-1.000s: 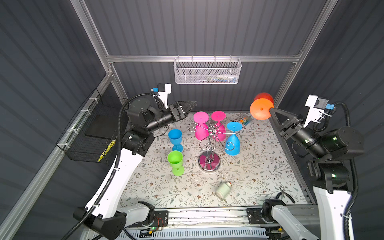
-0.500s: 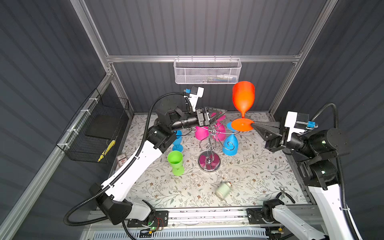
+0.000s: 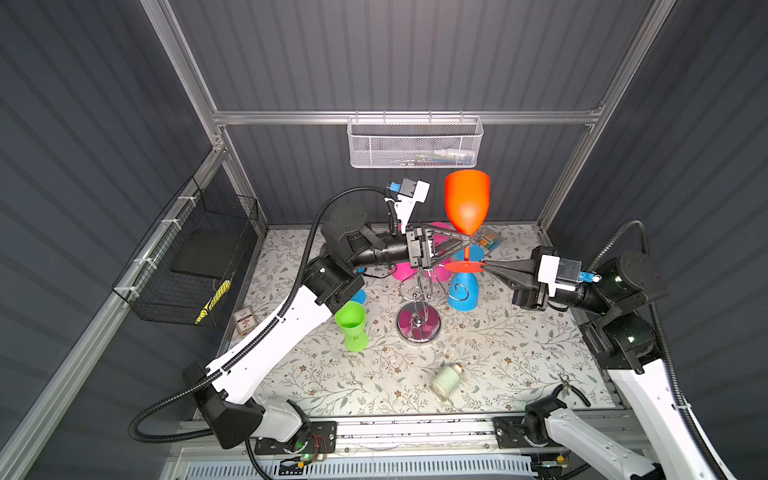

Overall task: Take the wine glass off the wine glass rack
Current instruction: 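Lift the red glass up while the left gripper reaches to grasp its bowl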

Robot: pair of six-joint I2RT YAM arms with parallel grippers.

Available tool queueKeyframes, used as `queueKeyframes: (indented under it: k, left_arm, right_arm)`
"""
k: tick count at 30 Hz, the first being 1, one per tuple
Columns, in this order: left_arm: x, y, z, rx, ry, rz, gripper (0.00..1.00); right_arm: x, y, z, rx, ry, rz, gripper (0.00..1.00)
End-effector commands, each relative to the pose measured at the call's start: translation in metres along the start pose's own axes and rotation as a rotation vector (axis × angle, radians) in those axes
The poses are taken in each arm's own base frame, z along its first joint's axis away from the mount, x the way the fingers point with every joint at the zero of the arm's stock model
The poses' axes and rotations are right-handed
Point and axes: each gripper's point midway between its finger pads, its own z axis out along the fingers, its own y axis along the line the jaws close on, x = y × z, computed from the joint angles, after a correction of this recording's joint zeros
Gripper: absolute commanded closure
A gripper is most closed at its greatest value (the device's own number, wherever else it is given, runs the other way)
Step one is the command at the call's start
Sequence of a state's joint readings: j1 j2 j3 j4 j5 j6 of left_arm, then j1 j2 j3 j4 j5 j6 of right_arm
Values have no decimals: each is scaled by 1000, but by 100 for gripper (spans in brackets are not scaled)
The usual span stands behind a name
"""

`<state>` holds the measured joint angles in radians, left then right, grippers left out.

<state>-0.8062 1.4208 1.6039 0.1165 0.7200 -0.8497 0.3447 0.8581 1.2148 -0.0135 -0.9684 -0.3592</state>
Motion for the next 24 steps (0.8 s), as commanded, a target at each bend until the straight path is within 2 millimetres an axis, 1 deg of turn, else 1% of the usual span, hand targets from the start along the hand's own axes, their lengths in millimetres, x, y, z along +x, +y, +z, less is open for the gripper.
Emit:
queueKeyframes:
  k: [1, 4, 7, 13, 16, 20, 24]
  left_arm:
    - [7, 2, 6, 15, 25, 23, 29]
    - [8, 2, 7, 14, 29, 22, 33]
    - [10, 6, 7, -7, 34, 14, 40]
    - [15, 12, 10, -21, 47, -13, 60]
    - [17, 14, 11, -21, 52, -23, 65]
    - [21, 15, 14, -21, 68, -40, 73]
    - [23, 13, 16, -9, 81, -47, 81]
  right_arm:
    - [0, 7, 1, -15, 0, -81, 100]
    - [2, 10, 1, -17, 10, -108, 100]
    - [4, 14, 1, -20, 25, -133, 100]
    - [6, 18, -1, -19, 55, -179, 100]
    - [9, 20, -2, -19, 69, -193, 100]
    - [11, 21, -3, -20, 89, -216, 100]
    - [15, 21, -4, -20, 113, -237, 100]
